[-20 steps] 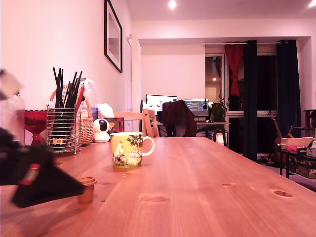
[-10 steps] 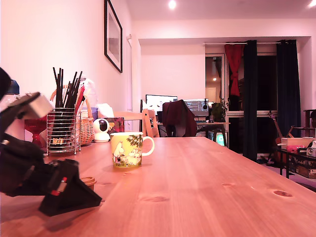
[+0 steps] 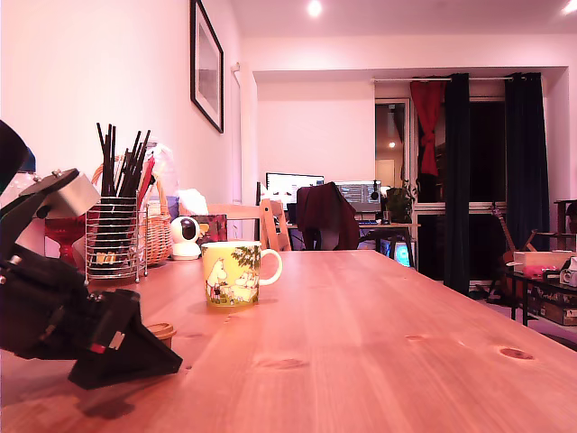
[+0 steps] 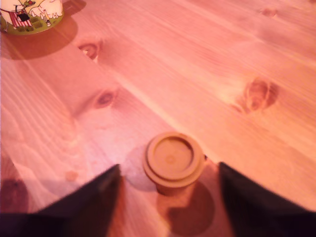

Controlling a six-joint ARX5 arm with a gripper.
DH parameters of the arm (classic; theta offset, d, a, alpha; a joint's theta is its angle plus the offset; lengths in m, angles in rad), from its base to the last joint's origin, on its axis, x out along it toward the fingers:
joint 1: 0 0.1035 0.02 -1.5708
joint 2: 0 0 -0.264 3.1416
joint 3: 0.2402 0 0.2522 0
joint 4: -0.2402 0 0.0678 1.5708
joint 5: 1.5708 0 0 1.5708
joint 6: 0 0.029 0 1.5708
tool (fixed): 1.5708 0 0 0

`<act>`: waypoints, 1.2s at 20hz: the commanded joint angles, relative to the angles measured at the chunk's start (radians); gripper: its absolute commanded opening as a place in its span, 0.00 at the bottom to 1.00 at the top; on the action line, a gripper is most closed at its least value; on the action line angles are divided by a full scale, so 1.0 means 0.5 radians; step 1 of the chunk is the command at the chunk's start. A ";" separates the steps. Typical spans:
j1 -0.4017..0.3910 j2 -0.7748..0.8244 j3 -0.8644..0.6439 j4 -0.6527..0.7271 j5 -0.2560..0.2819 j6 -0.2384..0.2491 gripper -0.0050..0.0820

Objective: Pick the coffee capsule and then drop it inside the coffee cup in front of you

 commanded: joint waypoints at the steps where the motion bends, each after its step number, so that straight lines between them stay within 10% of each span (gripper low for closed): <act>1: -0.007 0.031 0.016 0.011 0.009 0.007 0.28; 24: -0.005 -0.220 0.020 0.097 0.007 0.043 0.19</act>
